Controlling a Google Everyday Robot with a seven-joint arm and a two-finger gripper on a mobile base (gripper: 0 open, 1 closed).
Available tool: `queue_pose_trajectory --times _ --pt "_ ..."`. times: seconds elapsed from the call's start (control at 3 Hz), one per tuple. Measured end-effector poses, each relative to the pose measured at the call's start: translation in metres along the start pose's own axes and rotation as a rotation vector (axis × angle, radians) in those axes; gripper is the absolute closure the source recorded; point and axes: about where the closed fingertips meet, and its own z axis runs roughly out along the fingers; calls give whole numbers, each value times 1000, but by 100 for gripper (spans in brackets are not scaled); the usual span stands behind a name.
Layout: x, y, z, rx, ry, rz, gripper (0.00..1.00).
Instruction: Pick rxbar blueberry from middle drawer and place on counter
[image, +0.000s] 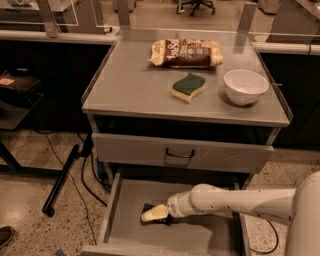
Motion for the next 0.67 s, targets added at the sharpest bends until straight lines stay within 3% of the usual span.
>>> queue_pose_trajectory --times 0.33,0.67 --pt "-22 11 -1 -39 -50 -40 0" --pt "-24 13 -1 -42 -54 -45 0"
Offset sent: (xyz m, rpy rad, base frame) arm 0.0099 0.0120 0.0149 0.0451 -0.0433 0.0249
